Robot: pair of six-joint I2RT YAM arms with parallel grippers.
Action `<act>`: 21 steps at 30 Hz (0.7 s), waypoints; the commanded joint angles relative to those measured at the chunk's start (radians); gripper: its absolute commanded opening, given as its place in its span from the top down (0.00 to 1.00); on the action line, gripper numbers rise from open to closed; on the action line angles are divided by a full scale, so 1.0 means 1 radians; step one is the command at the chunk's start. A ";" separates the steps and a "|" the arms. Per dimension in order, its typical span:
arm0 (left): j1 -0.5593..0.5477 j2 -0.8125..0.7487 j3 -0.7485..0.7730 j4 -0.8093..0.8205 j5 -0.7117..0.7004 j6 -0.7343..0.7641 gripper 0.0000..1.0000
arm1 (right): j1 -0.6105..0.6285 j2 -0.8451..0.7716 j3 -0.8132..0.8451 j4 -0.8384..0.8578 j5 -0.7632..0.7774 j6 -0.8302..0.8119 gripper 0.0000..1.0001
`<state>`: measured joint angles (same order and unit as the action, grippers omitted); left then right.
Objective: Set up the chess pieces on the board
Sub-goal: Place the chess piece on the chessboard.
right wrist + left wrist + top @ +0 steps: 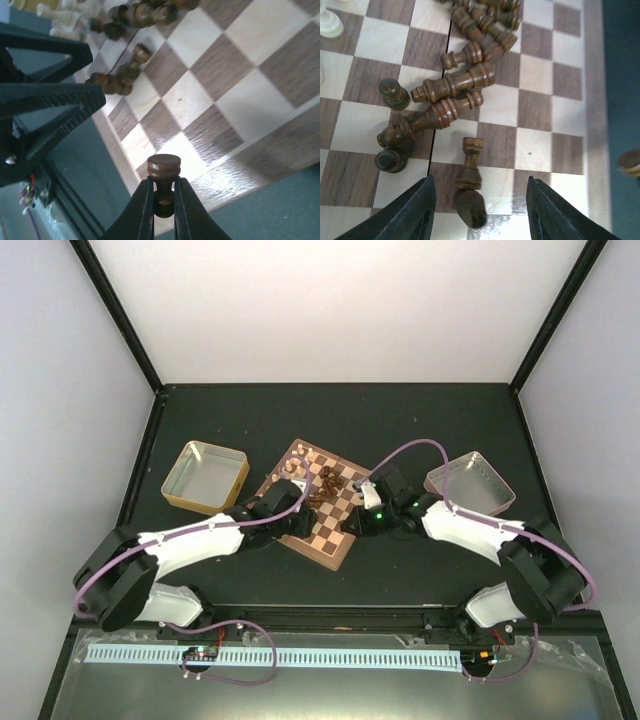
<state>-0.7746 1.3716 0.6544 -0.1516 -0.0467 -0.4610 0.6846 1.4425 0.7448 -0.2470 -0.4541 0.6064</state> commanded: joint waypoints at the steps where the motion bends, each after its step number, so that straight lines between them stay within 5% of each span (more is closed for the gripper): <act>1: -0.008 -0.121 0.038 -0.032 0.043 -0.072 0.47 | 0.001 -0.032 0.000 0.044 -0.145 -0.101 0.99; 8: 0.007 -0.266 0.083 -0.150 0.140 -0.324 0.34 | 0.021 -0.120 -0.016 0.175 -0.266 -0.321 0.99; 12: 0.040 -0.321 0.043 -0.064 0.326 -0.467 0.29 | 0.027 -0.186 -0.024 0.262 -0.270 -0.400 0.98; 17: 0.054 -0.336 0.019 0.079 0.505 -0.545 0.30 | 0.031 -0.200 0.007 0.266 -0.275 -0.491 0.96; 21: 0.063 -0.337 0.021 0.111 0.517 -0.566 0.43 | 0.033 -0.210 0.026 0.244 -0.253 -0.528 0.96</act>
<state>-0.7212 1.0428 0.6754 -0.1257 0.3706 -0.9588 0.7094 1.2461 0.7364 -0.0257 -0.7078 0.1646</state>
